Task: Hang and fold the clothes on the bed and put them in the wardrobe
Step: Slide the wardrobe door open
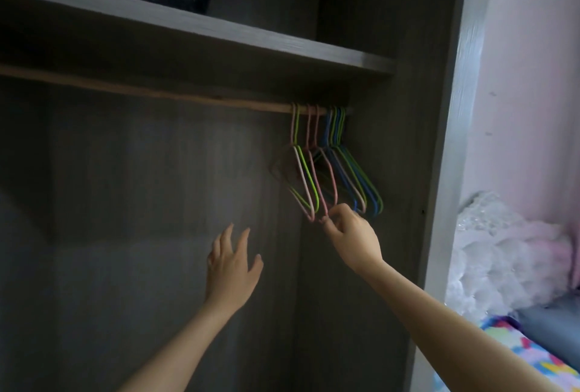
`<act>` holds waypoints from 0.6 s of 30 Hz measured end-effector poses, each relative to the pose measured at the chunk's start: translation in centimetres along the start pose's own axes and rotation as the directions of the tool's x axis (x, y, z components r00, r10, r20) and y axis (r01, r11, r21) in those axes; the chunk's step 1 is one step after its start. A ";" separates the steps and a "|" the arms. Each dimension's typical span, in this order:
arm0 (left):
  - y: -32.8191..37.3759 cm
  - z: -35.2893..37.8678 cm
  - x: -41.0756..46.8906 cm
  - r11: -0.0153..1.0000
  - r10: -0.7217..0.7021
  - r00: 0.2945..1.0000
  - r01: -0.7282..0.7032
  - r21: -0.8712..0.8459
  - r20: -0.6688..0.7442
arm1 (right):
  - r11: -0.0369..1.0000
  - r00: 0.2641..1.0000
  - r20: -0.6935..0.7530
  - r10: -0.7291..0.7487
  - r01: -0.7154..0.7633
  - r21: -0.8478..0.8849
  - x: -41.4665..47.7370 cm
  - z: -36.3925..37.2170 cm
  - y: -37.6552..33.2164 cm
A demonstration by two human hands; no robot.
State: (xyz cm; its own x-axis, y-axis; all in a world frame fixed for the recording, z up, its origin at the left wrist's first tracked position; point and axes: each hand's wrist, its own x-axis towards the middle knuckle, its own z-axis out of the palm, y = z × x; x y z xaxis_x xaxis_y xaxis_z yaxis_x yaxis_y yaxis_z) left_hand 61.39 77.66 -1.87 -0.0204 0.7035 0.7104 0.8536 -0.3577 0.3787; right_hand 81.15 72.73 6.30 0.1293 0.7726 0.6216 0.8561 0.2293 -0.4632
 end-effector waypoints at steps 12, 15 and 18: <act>-2.0 3.9 2.1 0.998 -0.025 0.998 0.028 -0.059 0.054 | 0.977 0.971 0.164 0.172 -0.189 0.095 4.2 5.1 -1.6; -3.3 3.7 3.8 0.998 -0.007 0.999 0.011 -0.062 0.049 | 0.976 0.973 0.094 0.209 -0.213 0.037 5.5 5.9 -2.5; -4.7 3.1 5.1 0.997 0.016 0.999 -0.013 -0.080 0.035 | 0.966 0.967 0.014 0.255 -0.254 -0.048 6.9 6.3 -3.0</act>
State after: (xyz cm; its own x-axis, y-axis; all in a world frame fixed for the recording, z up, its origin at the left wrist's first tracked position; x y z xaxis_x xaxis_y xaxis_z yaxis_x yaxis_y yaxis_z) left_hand 58.87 84.81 -1.83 0.0117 0.7185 0.6954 0.8096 -0.4149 0.4152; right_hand 76.26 81.09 7.97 0.3360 0.8136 0.4744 0.8183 -0.0028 -0.5748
